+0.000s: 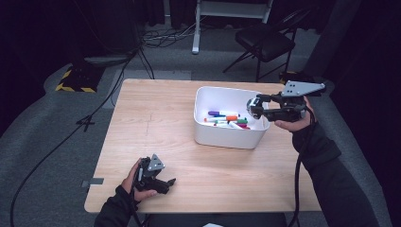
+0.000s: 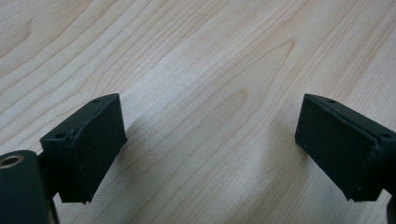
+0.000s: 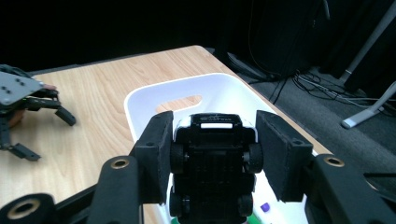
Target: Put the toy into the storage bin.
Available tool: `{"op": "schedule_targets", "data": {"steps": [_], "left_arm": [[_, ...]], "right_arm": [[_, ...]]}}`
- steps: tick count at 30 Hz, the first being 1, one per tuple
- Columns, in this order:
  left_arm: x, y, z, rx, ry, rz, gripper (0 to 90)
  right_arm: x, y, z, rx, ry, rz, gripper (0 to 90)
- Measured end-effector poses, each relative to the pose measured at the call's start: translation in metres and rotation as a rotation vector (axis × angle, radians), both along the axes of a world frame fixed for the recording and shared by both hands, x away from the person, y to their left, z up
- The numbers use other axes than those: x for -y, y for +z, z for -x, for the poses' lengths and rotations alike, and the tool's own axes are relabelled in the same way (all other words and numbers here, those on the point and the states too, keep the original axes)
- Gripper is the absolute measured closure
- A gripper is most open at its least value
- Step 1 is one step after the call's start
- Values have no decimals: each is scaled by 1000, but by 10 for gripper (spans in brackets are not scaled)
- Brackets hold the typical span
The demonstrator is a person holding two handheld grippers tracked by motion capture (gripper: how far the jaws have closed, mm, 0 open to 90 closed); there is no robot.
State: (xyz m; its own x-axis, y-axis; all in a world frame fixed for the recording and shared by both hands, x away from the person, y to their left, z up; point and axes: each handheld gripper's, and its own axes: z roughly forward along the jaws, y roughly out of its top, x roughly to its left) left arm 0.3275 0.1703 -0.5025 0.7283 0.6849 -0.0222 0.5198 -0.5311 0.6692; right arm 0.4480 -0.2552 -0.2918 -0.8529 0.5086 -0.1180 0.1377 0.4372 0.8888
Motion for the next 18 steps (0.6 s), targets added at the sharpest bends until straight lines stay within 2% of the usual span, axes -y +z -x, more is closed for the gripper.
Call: {"op": "schedule_targets", "data": {"steps": [9,18], "left_arm": [[0,0,0,0,0,0,87],[0,0,0,0,0,1,87]], "right_arm": [[-14,-9,-25,-33,-6,34,487],[-34,-26,-52,-85,-25,94,487]]}}
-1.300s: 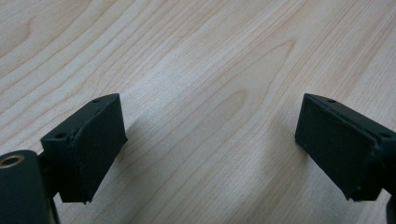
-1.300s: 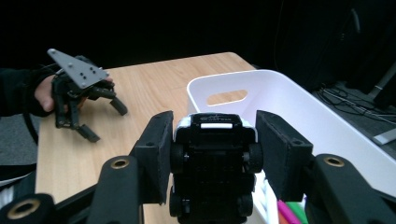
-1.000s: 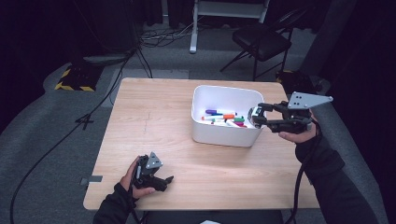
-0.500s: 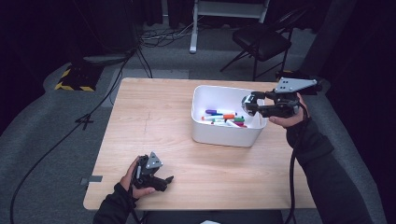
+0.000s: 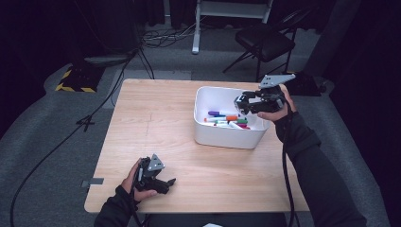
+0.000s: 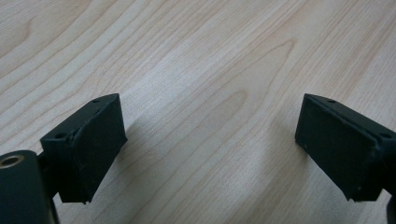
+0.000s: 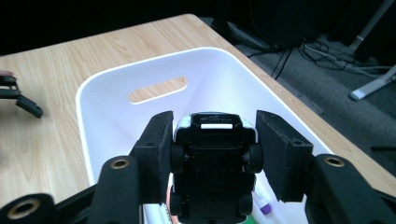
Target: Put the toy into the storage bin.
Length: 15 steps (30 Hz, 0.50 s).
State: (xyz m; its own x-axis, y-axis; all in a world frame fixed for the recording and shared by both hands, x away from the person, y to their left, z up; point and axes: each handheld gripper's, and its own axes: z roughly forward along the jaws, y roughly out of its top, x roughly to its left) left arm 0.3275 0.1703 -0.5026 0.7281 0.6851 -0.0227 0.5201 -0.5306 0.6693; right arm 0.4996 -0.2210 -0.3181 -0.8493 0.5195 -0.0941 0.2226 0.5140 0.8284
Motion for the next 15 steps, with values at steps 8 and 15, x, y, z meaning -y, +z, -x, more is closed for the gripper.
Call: {"op": "schedule_targets", "data": {"steps": [8,15], "left_arm": [[0,0,0,0,0,0,87],[0,0,0,1,0,-1,87]], "right_arm": [[-13,-15,-15,-39,-9,62,487],[-16,-24,-23,-77,-25,109,487]]}}
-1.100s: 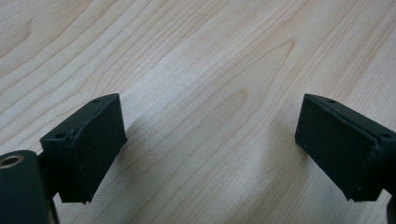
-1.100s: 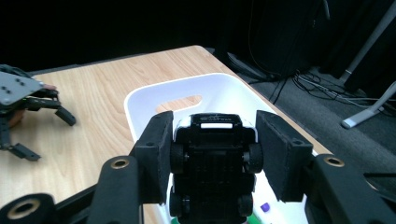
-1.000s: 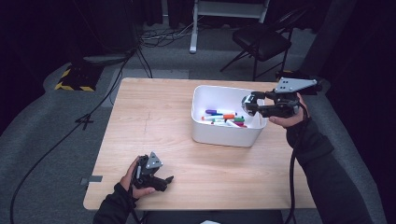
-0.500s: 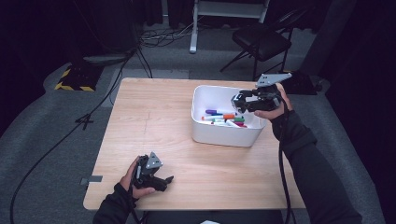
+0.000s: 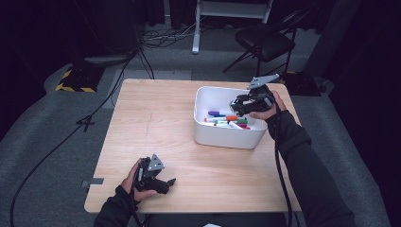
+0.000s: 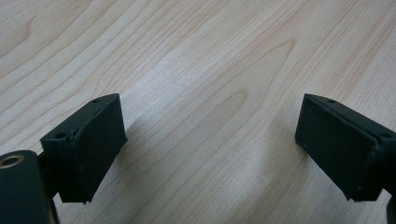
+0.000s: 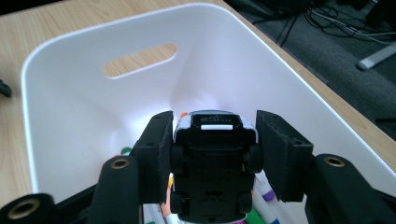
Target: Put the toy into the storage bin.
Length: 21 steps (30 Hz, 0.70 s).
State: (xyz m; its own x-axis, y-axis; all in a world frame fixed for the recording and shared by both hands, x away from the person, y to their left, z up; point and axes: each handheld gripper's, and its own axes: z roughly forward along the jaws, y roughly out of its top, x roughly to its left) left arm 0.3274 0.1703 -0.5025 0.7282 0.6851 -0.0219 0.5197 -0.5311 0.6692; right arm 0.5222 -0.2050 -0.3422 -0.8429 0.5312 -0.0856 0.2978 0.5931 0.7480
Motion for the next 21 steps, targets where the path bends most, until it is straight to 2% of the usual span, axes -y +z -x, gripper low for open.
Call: {"op": "schedule_targets", "data": {"steps": [2,3,5,21], "left_arm": [[0,0,0,0,0,0,87],[0,0,0,0,0,0,87],[0,0,0,0,0,0,87],[0,0,0,0,-1,0,87]], "right_arm": [[0,0,0,-4,0,12,487],[0,-1,-1,-7,1,41,486],[1,-2,-1,-15,3,58,486],[16,-17,1,-82,37,162,486]]}}
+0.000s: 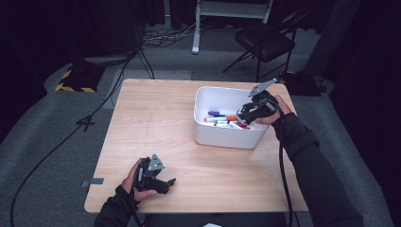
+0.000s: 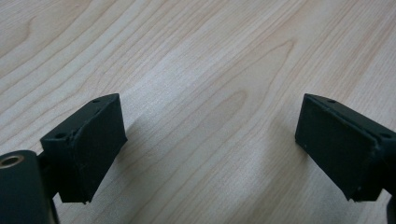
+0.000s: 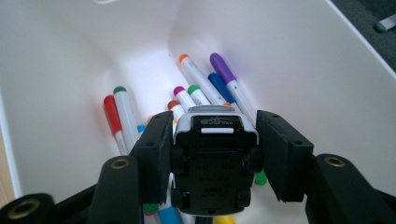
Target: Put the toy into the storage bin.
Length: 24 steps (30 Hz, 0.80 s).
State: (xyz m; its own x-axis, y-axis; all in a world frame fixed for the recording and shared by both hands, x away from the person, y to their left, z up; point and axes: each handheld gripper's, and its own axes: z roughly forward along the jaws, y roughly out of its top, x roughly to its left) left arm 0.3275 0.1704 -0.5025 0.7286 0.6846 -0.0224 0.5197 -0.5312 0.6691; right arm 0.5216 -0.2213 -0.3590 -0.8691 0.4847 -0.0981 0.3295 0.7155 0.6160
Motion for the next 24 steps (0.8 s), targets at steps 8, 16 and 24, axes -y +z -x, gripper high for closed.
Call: {"op": "schedule_targets", "data": {"steps": [8,16,24], "left_arm": [[0,0,0,0,1,0,87],[0,0,0,0,1,0,87],[0,0,0,2,-1,-3,86]], "right_arm": [[11,-1,3,-16,12,45,484],[20,-5,5,-34,32,35,448],[27,3,12,14,26,-60,403]]}}
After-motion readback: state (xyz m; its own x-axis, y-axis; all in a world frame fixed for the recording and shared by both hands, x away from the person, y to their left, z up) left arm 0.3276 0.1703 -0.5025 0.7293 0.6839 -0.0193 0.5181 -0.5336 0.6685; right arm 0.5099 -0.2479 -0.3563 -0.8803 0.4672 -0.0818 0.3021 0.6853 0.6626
